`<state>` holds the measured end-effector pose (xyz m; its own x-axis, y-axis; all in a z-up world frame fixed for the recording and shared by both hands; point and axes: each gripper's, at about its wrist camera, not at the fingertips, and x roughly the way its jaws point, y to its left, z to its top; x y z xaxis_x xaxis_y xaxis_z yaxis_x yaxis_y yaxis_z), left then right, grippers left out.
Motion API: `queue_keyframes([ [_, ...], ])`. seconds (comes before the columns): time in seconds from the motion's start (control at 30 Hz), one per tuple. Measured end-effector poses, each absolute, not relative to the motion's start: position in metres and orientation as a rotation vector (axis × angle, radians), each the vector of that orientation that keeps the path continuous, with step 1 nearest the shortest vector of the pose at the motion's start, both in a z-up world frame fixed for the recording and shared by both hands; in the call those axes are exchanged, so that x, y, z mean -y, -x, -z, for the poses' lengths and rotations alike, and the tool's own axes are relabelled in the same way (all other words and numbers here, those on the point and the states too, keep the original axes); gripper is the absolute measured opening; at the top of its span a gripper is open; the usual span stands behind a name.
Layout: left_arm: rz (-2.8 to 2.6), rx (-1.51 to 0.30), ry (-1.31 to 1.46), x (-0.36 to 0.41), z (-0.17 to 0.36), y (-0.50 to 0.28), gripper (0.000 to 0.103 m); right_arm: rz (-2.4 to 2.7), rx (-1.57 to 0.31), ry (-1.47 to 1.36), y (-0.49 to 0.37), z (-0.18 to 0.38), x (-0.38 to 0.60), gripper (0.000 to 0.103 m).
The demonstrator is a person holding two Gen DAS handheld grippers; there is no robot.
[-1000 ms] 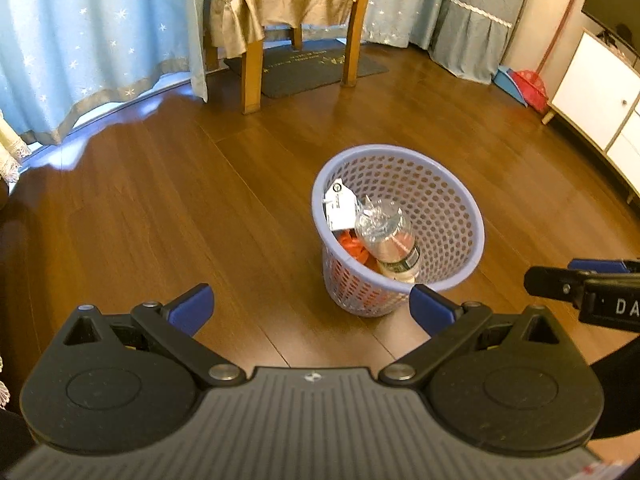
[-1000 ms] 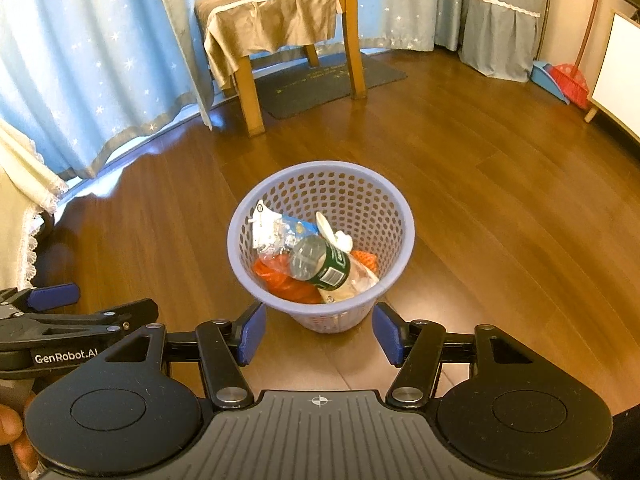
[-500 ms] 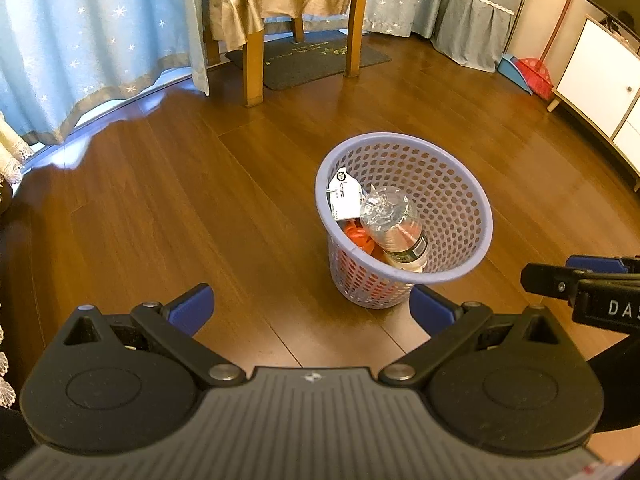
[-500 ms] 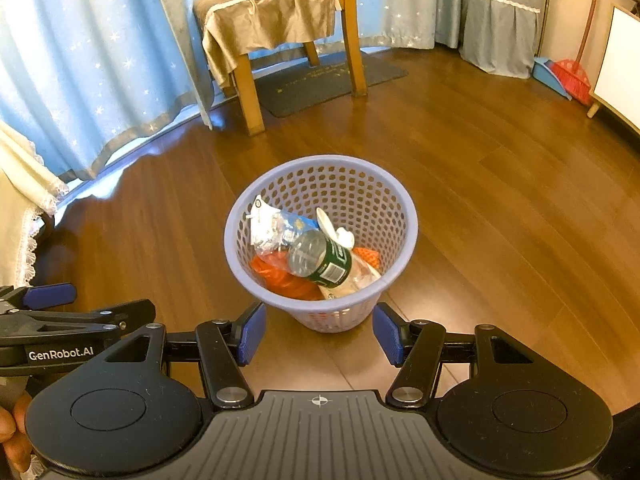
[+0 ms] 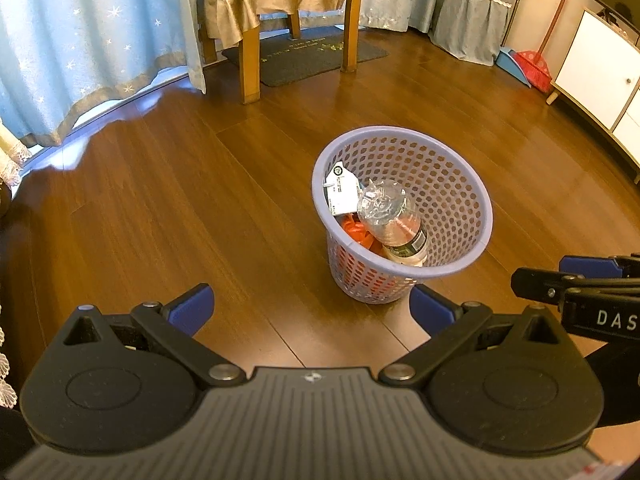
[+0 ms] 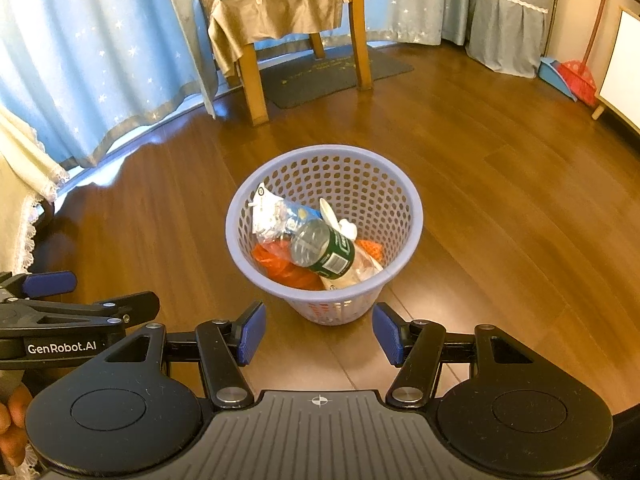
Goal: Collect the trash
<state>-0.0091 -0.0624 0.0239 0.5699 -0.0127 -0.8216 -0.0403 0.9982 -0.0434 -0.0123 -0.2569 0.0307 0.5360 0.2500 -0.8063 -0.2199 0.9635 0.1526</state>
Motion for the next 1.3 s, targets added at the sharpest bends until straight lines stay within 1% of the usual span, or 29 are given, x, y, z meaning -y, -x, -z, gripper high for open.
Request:
queue_keyframes([
  [0.6, -0.012, -0.975, 0.050, 0.0620, -0.0223, 0.0083, 0.102, -0.276, -0.963, -0.035, 0.0124, -0.0255, 0.2567, 0.057],
  [0.63, -0.013, -0.976, 0.050, 0.0619, -0.0222, 0.0081, 0.102, -0.273, -0.962, -0.037, 0.0125, -0.0251, 0.2571, 0.060],
  [0.67, -0.013, -0.976, 0.049, 0.0617, -0.0220, 0.0080, 0.102, -0.271, -0.959, -0.037, 0.0129, -0.0254, 0.2575, 0.066],
  [0.73, -0.012, -0.976, 0.047, 0.0616, -0.0221, 0.0080, 0.102, -0.274, -0.950, -0.038, 0.0137, -0.0261, 0.2575, 0.072],
  [1.0, -0.014, -0.978, 0.047, 0.0618, -0.0220, 0.0078, 0.102, -0.278, -0.943, -0.043, 0.0135, -0.0278, 0.2566, 0.075],
  [1.17, -0.013, -0.979, 0.045, 0.0606, -0.0217, 0.0078, 0.102, -0.278, -0.936, -0.046, 0.0142, -0.0285, 0.2565, 0.079],
  [1.3, -0.013, -0.982, 0.040, 0.0596, -0.0206, 0.0075, 0.102, -0.278, -0.933, -0.051, 0.0137, -0.0291, 0.2566, 0.081],
])
